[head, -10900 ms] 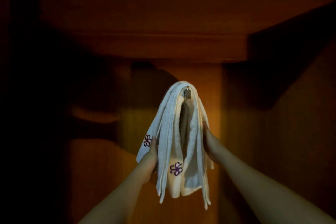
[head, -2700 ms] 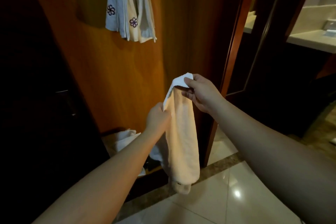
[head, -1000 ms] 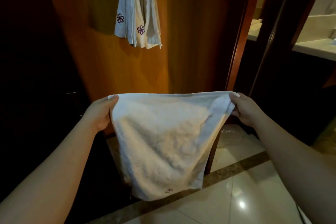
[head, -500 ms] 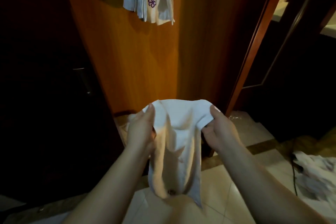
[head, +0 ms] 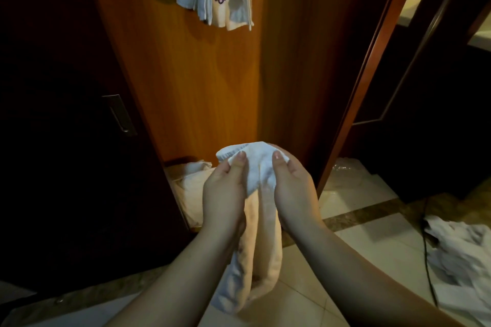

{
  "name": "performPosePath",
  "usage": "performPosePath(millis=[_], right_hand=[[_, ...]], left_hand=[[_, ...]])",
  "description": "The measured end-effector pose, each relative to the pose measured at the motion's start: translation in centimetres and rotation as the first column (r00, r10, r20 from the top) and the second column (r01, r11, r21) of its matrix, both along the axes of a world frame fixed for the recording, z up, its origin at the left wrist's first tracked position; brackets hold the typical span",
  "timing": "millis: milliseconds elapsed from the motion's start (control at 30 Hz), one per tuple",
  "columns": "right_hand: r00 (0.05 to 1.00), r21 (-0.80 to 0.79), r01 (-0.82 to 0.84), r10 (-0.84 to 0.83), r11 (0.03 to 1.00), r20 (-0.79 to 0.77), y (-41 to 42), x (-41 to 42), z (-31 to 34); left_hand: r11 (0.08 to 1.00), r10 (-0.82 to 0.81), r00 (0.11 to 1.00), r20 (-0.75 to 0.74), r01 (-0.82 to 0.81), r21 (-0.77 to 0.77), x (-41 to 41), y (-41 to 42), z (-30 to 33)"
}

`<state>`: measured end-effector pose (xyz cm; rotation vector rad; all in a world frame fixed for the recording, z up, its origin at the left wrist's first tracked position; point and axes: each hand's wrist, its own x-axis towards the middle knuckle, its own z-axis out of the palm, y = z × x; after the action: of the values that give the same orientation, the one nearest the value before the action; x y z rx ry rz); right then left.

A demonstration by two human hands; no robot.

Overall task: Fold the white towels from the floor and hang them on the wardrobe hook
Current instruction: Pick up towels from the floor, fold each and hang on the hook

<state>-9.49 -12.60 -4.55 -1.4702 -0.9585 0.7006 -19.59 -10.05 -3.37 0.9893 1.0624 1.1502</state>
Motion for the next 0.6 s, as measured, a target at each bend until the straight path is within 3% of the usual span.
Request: performPosePath(millis=[167,333,533,600], right_hand=[[0.991,0.036,-0.129,0.127,0.991,0.049,-0.2,-0.8,0.1],[0.96,0.022,-0.257,0.253,0.966,0.123,-0.5,0.3,0.7],[0.983,0.093,-0.176,0.17,0.98,0.067,-0.5,0.9,0.8],[0.989,0.089,-0.139,0.134,0.986,0.058,-0.2,1.5,0.8]], left_hand=[[0.991,-0.109,0.994,-0.032,0.111,0.077,-0.1,-0.8,0.1],[0.965,-0.262,0.954,0.145,0.255,0.068,-0.6,-1.0,0.1],[0.904,-0.425,0.885,0.188,0.408,0.126,-1.3,0.0,0.3],[0.897,-0.435,0.891,0.131,0.416,0.152,-1.5,0.3,0.5]])
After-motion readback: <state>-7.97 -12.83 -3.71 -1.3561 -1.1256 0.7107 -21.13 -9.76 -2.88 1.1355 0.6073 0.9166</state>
